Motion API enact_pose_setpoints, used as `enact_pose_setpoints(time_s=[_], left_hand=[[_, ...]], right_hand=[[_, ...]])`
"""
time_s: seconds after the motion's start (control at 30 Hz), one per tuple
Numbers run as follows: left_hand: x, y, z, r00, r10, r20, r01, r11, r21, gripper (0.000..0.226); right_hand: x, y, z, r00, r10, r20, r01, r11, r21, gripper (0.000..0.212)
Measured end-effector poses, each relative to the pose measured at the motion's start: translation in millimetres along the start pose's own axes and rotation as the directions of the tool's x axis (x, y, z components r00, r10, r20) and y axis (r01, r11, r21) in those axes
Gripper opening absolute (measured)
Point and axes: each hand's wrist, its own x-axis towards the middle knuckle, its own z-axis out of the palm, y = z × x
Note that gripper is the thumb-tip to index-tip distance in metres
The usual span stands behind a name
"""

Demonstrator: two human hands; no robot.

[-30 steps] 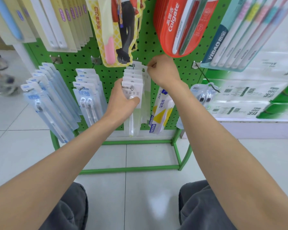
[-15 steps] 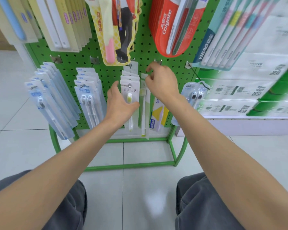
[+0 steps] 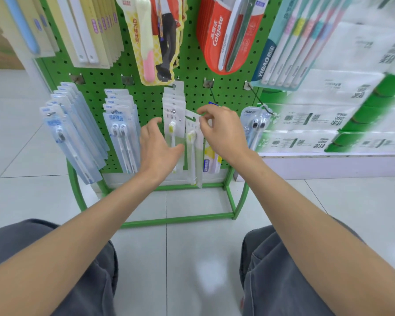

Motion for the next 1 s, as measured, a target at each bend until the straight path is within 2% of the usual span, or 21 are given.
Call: enact_pose_setpoints(time_s=[0.1,0.37,0.57,0.7,0.77,0.83,0.9,1.0], left_hand=[[-7,1,0,1.000,0.015,-0.001,-0.015,1.000,-0.008,0.057],[-5,-8,-5,0.960,0.008,0.279,0.027,0.992,-0.123,0.035],[-7,-13,-3,0.936,0.054,0.347,-0.010,0.992,-0.126,0.034],[-9,-11,3,0.914,0.069,0.399,-0.010,0.989,-0.147,0.033],[-10,-10,4,0.911,0.068,0.406,-0.005,0.988,-0.154,0.028],[-12,-8,5,0.907,0.076,0.414,-0.008,0.986,-0.165,0.027],[-15,-5,6,0.910,0.103,0.401,-0.028,0.982,-0.186,0.026],[-17,-2,5,0.927,0.125,0.354,-0.030,0.965,-0.261,0.023]], right_hand=[[-13,-1,-3,0.997,0.075,0.010,-0.076,0.991,0.113,0.024],[-18,0,-1,0.964,0.234,0.127,-0.266,0.873,0.409,0.017],[-25,-2,-3,0.947,0.263,0.183,-0.320,0.794,0.517,0.016],[-28,-5,-7,0.953,0.231,0.196,-0.301,0.797,0.525,0.016],[-29,-6,-9,0.961,0.199,0.192,-0.270,0.827,0.493,0.005],[-30,-5,-10,0.967,0.190,0.169,-0.245,0.873,0.421,0.013],[-29,-3,-10,0.972,0.181,0.153,-0.227,0.894,0.386,0.018],[-24,2,-16,0.967,0.208,0.145,-0.251,0.865,0.435,0.011]])
